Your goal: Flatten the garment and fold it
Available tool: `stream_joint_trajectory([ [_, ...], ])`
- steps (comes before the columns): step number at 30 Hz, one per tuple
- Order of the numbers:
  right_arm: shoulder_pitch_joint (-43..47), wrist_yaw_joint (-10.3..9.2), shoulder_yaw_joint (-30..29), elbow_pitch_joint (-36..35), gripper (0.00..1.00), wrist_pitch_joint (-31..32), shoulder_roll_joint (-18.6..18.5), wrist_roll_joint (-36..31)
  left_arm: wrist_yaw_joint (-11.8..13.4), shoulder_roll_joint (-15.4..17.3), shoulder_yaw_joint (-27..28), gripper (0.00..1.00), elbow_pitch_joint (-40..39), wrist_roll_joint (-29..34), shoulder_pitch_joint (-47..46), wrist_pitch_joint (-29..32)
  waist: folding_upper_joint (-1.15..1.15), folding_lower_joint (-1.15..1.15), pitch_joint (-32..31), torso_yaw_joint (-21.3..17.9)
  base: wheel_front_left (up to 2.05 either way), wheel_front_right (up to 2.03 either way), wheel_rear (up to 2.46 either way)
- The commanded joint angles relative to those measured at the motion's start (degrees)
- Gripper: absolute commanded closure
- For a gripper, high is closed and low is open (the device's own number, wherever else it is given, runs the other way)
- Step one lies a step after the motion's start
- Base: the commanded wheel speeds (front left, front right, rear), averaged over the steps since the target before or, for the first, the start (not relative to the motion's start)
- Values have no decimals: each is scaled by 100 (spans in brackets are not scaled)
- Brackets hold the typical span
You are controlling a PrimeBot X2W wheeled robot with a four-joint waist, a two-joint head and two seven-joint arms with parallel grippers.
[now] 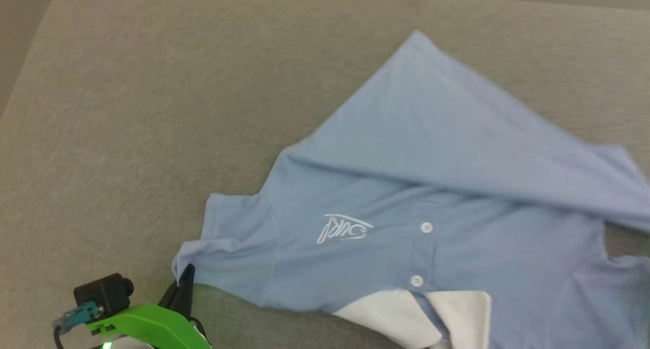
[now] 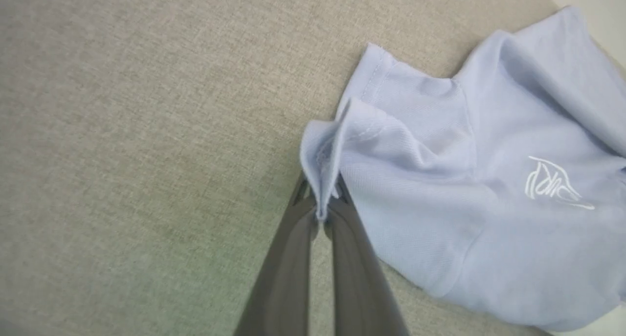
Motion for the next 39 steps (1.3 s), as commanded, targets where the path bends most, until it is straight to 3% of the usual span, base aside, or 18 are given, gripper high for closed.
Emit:
stream_joint_trajectory([
  [1,147,-9,-73,-52,100,169,39,2,41,57,27,100,-50,-44,64,28,0,0,-609,-650,0,0,0],
  [11,724,-9,-343,633,100,2168,257,-136,98,151,2,100,-189,-58,169,191,0,0,-770,-882,0,0,0],
  [12,730,-9,-319,631,63,2266,262,-110,103,157,-2,100,-189,-55,170,200,0,0,-785,-885,0,0,0],
  [13,725,-9,-279,623,48,2302,264,-52,107,162,-6,100,-189,-54,171,210,0,0,-798,-883,0,0,0],
  [14,707,-9,-220,586,2,2280,265,20,111,167,-14,100,-190,-53,175,221,0,0,-818,-877,0,0,0],
  [19,446,-9,168,60,0,1397,264,34,98,173,-87,100,-183,-61,198,277,0,0,-902,-782,0,0,0],
  [23,117,-9,1044,-315,0,383,-53,147,83,153,-142,100,-178,-70,199,284,0,0,-894,-663,0,0,0],
  [29,-772,-9,2892,-64,0,-602,-903,486,49,87,-238,100,-150,-74,90,257,0,0,-695,-443,0,0,0],
  [30,-1354,-9,3646,435,0,-734,-1250,726,29,39,-275,100,-112,-78,-5,219,0,0,-553,-288,0,0,0],
  [39,-3061,-9,5163,2317,0,115,-1796,1217,-103,-147,-463,100,111,-80,-308,58,0,0,-23,361,0,0,0],
])
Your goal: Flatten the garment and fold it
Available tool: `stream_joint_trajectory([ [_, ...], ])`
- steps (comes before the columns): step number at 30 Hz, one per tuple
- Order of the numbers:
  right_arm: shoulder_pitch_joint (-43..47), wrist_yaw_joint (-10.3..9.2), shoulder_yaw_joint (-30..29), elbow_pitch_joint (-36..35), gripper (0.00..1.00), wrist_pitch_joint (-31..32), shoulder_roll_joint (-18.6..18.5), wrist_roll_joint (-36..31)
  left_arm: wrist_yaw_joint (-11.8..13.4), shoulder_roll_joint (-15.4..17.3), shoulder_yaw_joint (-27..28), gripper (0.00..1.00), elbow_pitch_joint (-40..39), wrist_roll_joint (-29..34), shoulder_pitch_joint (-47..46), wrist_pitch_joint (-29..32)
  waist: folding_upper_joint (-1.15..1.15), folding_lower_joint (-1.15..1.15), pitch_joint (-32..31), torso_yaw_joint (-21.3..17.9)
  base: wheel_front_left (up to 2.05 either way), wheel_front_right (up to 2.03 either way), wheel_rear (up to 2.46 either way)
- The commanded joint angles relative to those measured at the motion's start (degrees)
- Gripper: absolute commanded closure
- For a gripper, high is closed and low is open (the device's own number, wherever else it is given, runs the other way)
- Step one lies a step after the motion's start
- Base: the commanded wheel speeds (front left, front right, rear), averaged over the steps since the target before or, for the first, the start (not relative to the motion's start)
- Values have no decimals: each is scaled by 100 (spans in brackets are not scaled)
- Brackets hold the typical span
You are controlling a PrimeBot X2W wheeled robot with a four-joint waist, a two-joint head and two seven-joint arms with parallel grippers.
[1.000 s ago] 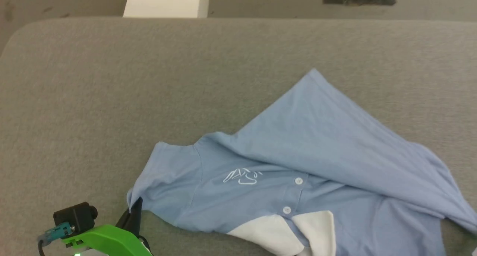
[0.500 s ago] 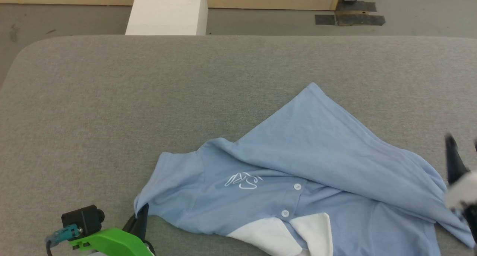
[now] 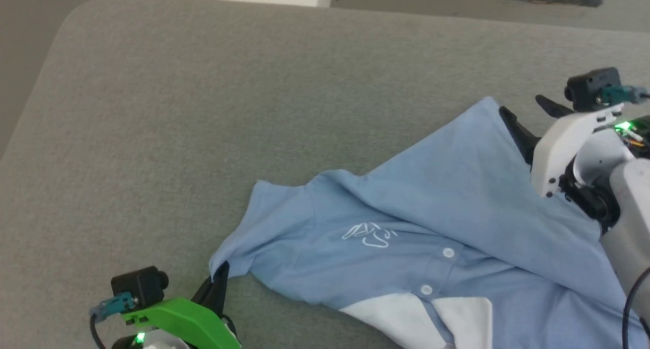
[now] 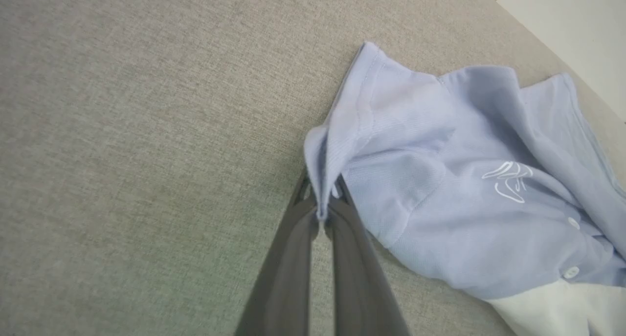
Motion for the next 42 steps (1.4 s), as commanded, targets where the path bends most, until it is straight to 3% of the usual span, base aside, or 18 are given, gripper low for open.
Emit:
stream_joint_trajectory([
  [1,-198,-9,104,187,0,129,-44,70,-41,-35,-22,100,38,-66,-114,-53,0,0,353,388,0,0,0],
  [13,-1146,-9,550,1558,0,1653,-179,-13,-230,-240,-200,100,405,-113,-330,-291,0,0,681,847,0,0,0],
  [14,-1177,-9,533,1694,9,1917,-182,-33,-235,-245,-204,100,431,-117,-332,-303,0,0,675,847,0,0,0],
  [16,-1231,-9,486,1842,82,2305,-152,-88,-236,-250,-204,100,461,-125,-334,-317,0,0,661,828,0,0,0],
  [17,-1246,-9,440,1868,100,2388,-122,-98,-234,-247,-199,100,471,-126,-336,-323,0,0,642,807,0,0,0],
  [21,-1119,-9,142,1715,100,2110,37,-41,-223,-220,-187,100,493,-124,-340,-325,0,0,490,707,0,0,0],
  [29,3,-9,-793,850,100,-137,507,257,-115,-80,-57,100,444,-144,-110,-303,0,0,-145,252,0,0,0],
  [33,885,-9,-1112,175,100,-896,644,318,-5,5,27,100,318,-127,29,-271,0,0,-476,-12,0,0,0],
  [37,1846,-9,-1617,-603,100,-1231,901,392,74,53,114,100,148,-101,119,-321,0,0,-684,-297,0,0,0],
  [42,2904,-9,-2235,-1583,100,-1145,1327,326,48,-10,148,100,-43,-113,47,-489,0,0,-767,-590,0,0,0],
])
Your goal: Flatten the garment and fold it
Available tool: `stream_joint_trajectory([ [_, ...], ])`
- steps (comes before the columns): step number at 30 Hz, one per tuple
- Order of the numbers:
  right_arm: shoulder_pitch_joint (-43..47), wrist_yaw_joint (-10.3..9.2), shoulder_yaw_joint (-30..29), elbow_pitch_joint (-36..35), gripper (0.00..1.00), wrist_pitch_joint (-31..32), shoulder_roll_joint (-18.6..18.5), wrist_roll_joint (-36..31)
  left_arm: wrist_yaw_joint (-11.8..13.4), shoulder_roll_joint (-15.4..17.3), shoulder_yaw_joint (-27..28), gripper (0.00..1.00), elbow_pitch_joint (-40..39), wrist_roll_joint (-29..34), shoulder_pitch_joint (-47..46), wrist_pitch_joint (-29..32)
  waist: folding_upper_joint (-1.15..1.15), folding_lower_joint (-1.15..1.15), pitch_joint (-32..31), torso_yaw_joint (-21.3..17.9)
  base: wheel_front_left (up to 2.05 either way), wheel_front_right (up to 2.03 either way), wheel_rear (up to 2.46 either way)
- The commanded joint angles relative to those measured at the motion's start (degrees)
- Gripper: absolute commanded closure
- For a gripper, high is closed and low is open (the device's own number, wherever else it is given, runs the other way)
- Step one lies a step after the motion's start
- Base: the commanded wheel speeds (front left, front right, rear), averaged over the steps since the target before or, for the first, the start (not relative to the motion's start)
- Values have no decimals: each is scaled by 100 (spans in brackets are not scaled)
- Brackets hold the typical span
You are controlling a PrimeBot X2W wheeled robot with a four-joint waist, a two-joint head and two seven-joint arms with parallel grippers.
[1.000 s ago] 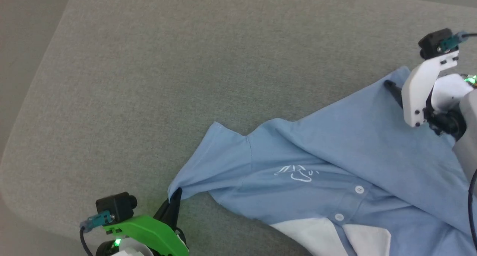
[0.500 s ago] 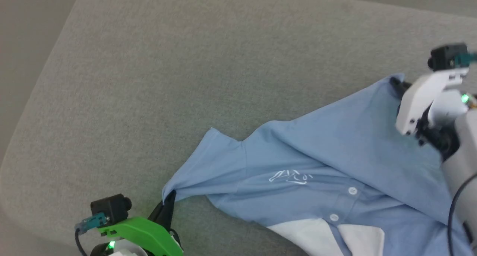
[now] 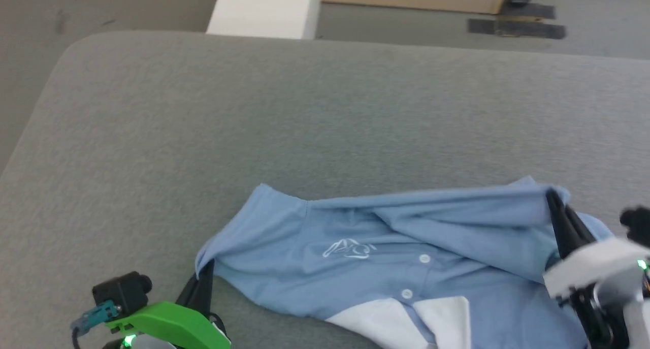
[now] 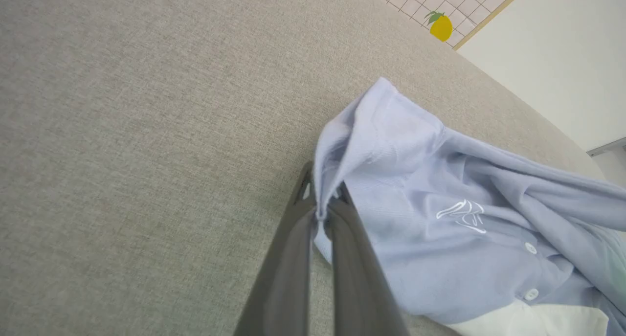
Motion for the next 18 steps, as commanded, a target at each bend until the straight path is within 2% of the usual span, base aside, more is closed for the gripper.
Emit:
stream_joint_trajectory([
  [1,194,-9,-118,-237,100,67,97,-49,-13,-32,57,100,-47,-34,-76,-100,0,0,-255,-389,0,0,0],
  [6,674,-9,-459,-1153,100,462,303,-300,-108,-94,210,100,-241,-175,-318,-287,0,0,-295,-610,0,0,0],
  [10,695,-9,-667,-1807,100,858,165,-515,-217,-37,317,100,-534,-337,-825,-185,0,0,-294,-659,0,0,0],
  [14,307,-9,-659,-2402,100,1455,-309,-731,-346,210,400,100,-692,-370,-1694,86,0,0,-172,-725,0,0,0],
  [18,-481,-9,-458,-2797,100,2097,-1027,-781,-350,433,477,100,-801,-419,-2831,508,0,0,150,-798,0,0,0],
])
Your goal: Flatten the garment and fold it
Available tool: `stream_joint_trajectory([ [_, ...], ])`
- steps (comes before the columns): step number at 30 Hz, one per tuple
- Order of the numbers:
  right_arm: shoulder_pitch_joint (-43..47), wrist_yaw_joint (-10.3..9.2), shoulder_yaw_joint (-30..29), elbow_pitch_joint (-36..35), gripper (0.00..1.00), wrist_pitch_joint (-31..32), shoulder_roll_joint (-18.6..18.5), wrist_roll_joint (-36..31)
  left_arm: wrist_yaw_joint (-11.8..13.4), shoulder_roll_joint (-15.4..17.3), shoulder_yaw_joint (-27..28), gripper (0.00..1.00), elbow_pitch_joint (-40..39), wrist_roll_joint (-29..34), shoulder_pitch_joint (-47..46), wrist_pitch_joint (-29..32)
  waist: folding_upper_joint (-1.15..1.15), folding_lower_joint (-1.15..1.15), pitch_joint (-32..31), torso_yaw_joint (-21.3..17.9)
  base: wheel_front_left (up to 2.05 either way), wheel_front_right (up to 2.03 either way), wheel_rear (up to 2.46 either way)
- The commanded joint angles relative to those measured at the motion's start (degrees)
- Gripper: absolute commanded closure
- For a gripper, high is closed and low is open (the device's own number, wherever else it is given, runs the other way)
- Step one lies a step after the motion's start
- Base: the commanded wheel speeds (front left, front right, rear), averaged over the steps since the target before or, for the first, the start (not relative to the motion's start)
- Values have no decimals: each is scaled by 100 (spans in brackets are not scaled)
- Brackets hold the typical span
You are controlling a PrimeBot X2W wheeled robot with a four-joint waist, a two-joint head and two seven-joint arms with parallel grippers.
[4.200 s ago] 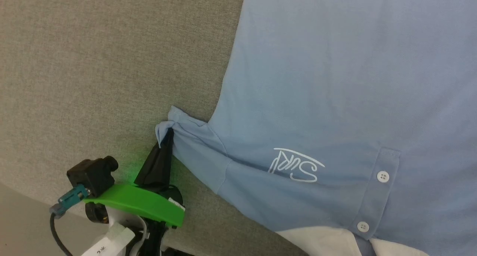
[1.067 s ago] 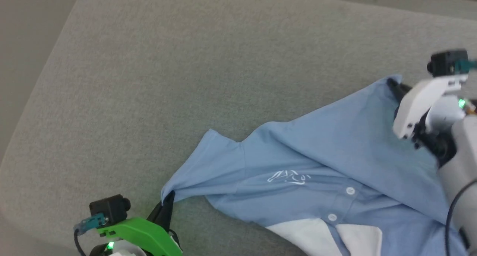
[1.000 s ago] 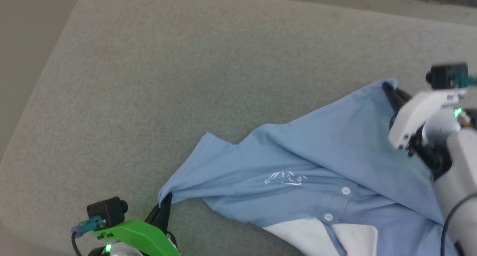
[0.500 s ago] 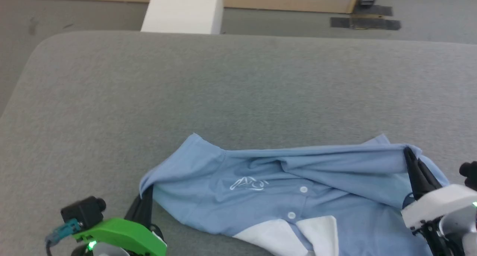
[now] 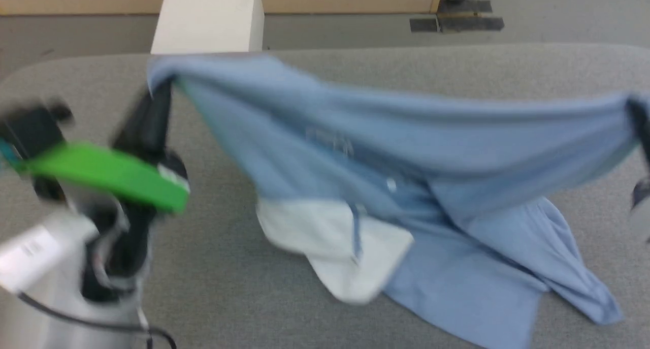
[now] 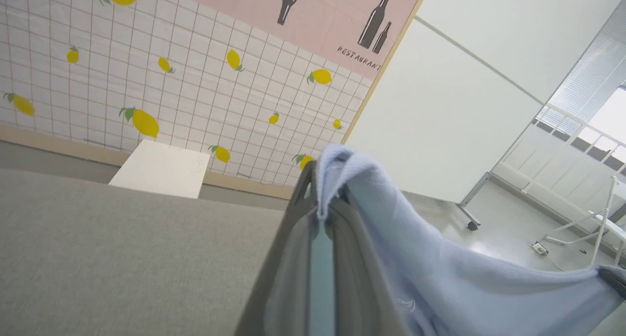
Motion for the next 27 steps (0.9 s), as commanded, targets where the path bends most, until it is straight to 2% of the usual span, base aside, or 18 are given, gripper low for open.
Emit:
stream_joint_trajectory([
  [1,-415,-9,103,-79,100,185,-251,4,18,73,39,100,-14,-54,-536,122,0,0,342,-72,0,0,0],
  [6,-1829,-9,577,74,100,634,-1050,134,124,115,92,100,340,-5,-2225,384,0,0,959,-129,0,0,0],
  [11,-3511,-9,1194,607,100,786,-1419,160,209,119,83,100,1043,273,-3958,350,0,0,1669,-211,0,0,0],
  [15,-4815,-9,1675,1267,100,673,-1477,-33,229,183,79,100,1746,624,-5208,108,0,0,2150,-289,0,0,0],
  [19,-6022,-9,2061,1921,100,276,-1432,-429,158,310,56,100,2356,947,-6294,-196,0,0,2471,-345,0,0,0],
  [27,-7637,-9,2015,2881,100,-533,-1030,-1113,42,268,338,100,3033,1090,-7894,-1238,0,0,2683,-369,0,0,0],
])
